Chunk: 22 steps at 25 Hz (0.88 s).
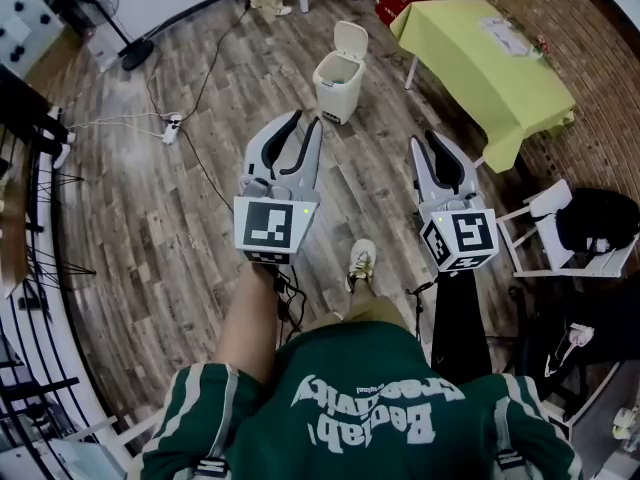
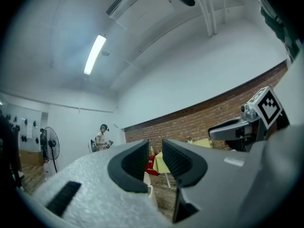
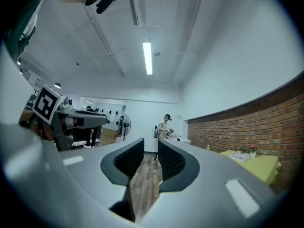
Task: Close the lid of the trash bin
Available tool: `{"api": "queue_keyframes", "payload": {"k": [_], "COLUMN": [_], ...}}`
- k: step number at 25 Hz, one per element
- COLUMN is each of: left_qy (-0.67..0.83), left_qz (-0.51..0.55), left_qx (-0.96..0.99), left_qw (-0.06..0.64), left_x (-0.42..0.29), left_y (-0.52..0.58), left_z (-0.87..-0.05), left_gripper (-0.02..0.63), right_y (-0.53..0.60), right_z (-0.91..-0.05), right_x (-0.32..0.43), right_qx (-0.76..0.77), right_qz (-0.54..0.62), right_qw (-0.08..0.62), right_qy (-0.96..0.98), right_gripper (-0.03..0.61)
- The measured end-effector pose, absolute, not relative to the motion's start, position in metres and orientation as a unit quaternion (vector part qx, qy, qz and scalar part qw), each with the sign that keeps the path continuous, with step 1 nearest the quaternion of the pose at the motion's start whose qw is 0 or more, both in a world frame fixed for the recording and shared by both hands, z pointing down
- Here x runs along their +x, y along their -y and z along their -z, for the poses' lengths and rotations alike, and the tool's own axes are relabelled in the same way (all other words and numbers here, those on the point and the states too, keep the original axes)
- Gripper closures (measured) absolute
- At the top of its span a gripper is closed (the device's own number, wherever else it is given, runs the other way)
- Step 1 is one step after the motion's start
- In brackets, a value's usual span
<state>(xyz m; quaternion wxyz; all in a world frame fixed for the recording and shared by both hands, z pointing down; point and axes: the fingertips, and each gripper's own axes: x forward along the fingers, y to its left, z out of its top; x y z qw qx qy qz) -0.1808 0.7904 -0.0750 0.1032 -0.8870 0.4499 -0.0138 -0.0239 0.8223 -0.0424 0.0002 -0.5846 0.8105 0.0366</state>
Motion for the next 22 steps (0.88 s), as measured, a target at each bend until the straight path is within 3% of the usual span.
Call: {"api": "queue_keyframes", "payload": {"k": [22], "left_qy": [-0.496], "left_qz": [0.044], "left_qx": [-0.864], "left_qw": [0.078], "left_x": [-0.116], "left_y": [-0.567], "left_z": [0.053], "left_gripper": [0.532], "right_y": [-0.588], "right_z": [0.038], "right_x": [0.053], "right_qx": [-0.548], "right_qz": [-0.045], "right_qw": [-0.008], "right_qy": [-0.836], "right_gripper": [0.482]}}
